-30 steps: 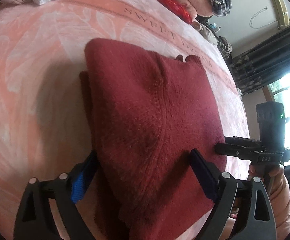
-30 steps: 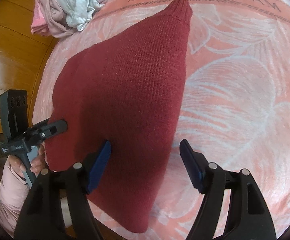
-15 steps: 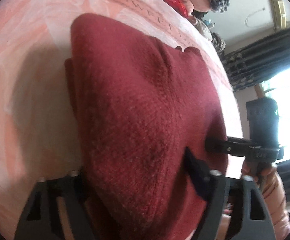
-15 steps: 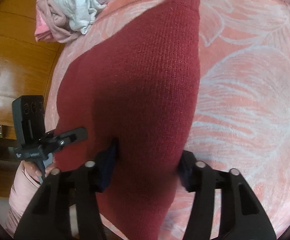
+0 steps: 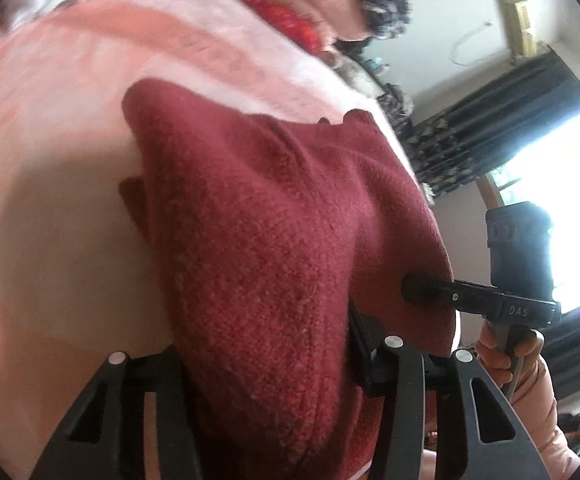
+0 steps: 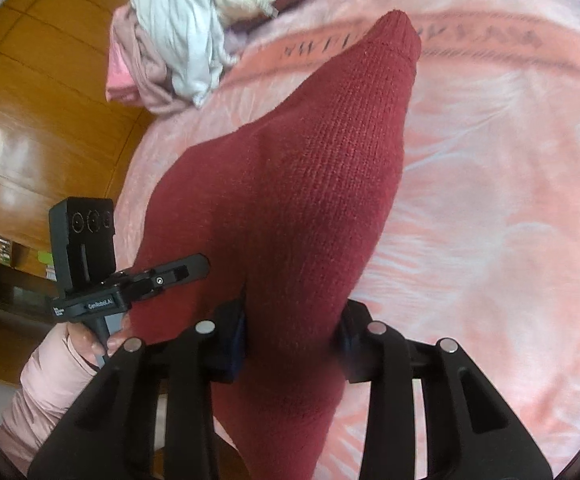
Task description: Fold small clothes
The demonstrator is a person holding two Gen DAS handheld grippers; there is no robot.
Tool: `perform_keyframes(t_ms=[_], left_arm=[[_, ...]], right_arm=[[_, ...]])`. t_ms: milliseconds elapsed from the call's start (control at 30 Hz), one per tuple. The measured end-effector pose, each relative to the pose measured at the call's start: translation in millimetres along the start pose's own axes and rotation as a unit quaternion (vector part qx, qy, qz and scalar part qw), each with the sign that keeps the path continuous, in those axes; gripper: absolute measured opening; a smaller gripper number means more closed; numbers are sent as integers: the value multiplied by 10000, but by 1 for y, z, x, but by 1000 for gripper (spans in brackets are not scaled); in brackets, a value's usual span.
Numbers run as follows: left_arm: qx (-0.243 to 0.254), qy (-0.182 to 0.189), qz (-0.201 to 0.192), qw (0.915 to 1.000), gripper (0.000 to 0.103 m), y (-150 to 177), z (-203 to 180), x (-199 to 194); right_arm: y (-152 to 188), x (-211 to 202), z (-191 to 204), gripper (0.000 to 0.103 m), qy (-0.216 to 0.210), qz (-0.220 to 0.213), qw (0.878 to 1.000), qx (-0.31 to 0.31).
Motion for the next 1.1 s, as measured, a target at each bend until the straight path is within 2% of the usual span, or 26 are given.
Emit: perform_keyframes(t_ms=[233, 367, 600, 733, 800, 933, 1067, 1100], left_arm=[[468, 190, -277, 9983, 48, -19, -97, 24], [662, 42, -285, 9974, 48, -22, -131, 53], [583, -602, 93, 9964, 45, -1, -107, 108], [773, -745, 30, 9942, 46, 11, -99, 118], [724, -771, 0, 9944, 50, 15, -95, 120], [484, -762, -10, 9959, 58, 14, -89, 127], [335, -801, -7, 9962, 65, 18, -88, 112], [320, -829, -18, 9960, 66, 23, -88, 106]], right_arm=[[-9, -95, -51, 34, 59, -722, 9973, 80], [-8, -105, -99, 34, -34, -773, 9961, 425], [6, -58, -162, 35, -115, -298, 9952, 921], [11, -53, -175, 37, -279, -259, 9953, 893], [16, -52, -180, 41, -329, -259, 9939, 1017], [24, -53, -178, 64, -173, -247, 9938, 1071], [46, -68, -160, 75, 7, -39, 9956, 934], [53, -73, -154, 75, 12, -9, 9959, 905]])
Point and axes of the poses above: each gripper's, at about its wrist camera, not at the fingertips, and x roughly the way its jaws point, z to its left, y to its underside, the point moved 9 cm from there along x, roughly the way its jaws point, and after that the axes turned 5 degrees about -y, right-handed, at the moved point
